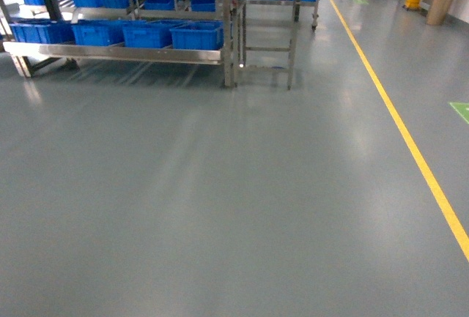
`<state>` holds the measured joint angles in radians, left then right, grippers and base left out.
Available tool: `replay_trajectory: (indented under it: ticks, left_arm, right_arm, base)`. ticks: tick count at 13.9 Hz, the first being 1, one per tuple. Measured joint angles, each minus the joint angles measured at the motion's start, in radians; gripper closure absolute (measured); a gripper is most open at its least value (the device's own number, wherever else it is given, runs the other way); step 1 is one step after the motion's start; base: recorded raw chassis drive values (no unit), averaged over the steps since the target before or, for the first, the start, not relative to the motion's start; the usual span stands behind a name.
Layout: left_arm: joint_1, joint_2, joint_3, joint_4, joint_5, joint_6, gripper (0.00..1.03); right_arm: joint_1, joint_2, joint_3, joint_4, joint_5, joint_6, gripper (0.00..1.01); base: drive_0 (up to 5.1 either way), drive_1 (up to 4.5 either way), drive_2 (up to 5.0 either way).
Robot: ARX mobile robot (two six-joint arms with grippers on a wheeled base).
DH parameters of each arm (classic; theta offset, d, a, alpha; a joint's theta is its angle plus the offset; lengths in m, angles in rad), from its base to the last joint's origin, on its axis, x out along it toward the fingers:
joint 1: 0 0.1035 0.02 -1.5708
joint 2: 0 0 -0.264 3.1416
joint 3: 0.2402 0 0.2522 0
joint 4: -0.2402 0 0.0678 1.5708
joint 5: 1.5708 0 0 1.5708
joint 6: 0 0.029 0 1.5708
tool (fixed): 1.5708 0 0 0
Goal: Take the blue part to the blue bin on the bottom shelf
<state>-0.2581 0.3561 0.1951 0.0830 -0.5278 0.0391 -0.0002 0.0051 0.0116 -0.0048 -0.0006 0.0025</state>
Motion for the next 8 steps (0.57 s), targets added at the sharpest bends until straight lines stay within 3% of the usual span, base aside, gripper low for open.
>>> replay_trajectory:
  ticks: [8]
  left_arm:
    - [0.0, 0.0, 0.0, 0.0, 0.0, 0.0, 0.59]
  right_arm:
    - [0.0, 0.0, 0.0, 0.0, 0.0, 0.0, 0.03]
  base:
    - [-1.7, -1.72, -1.7]
